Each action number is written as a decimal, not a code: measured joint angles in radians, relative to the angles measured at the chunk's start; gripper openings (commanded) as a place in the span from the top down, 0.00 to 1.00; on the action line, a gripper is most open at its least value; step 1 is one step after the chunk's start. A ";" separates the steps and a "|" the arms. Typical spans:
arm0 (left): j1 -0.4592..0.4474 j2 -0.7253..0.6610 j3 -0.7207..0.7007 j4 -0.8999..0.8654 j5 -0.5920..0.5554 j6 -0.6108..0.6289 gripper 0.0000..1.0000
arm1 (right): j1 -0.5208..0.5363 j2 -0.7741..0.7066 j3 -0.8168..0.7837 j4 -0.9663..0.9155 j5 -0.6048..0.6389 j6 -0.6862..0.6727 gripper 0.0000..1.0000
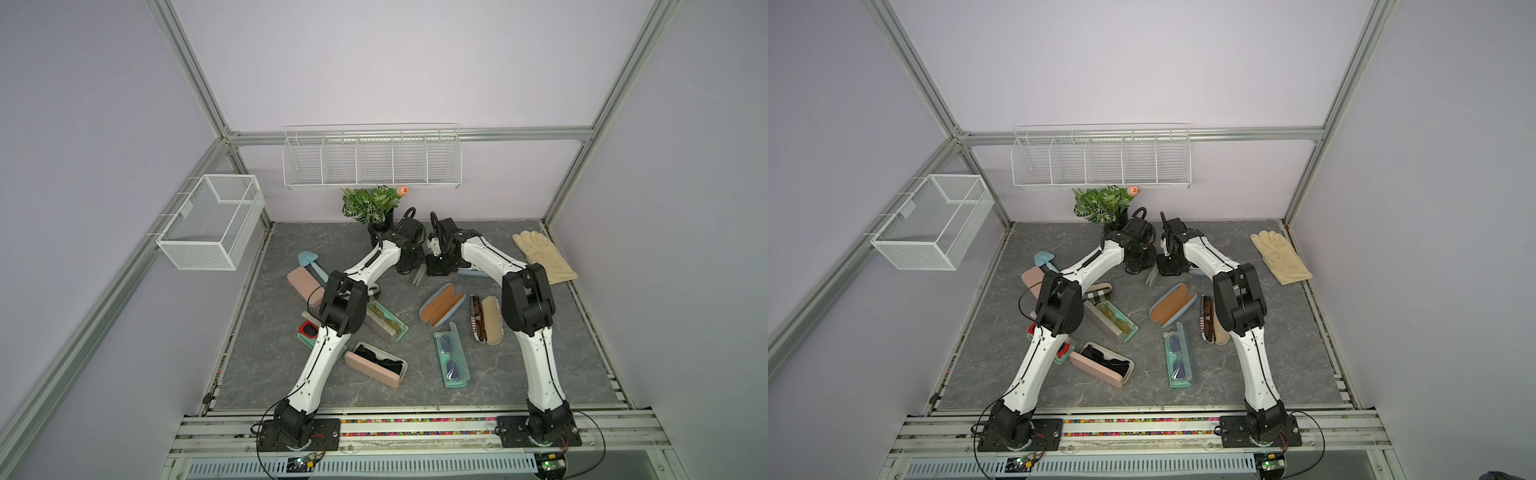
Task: Close the glasses case
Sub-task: Close the glasses case at the center of the board.
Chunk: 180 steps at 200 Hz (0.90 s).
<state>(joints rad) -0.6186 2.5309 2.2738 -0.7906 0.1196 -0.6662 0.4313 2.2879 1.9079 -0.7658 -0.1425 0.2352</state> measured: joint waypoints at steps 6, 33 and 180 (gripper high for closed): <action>-0.001 -0.007 -0.016 0.004 0.002 -0.001 1.00 | 0.003 -0.007 -0.009 -0.002 0.009 0.001 0.79; -0.002 -0.036 -0.085 0.020 0.009 -0.003 1.00 | 0.010 -0.055 -0.043 -0.005 0.040 0.005 0.75; 0.051 -0.430 -0.449 0.128 -0.045 0.021 0.34 | 0.035 -0.108 0.111 -0.113 0.090 0.069 0.15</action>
<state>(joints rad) -0.5674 2.1006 1.8248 -0.6624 0.0746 -0.6449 0.4667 2.1803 2.0193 -0.8783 -0.0528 0.3038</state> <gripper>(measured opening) 0.594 0.850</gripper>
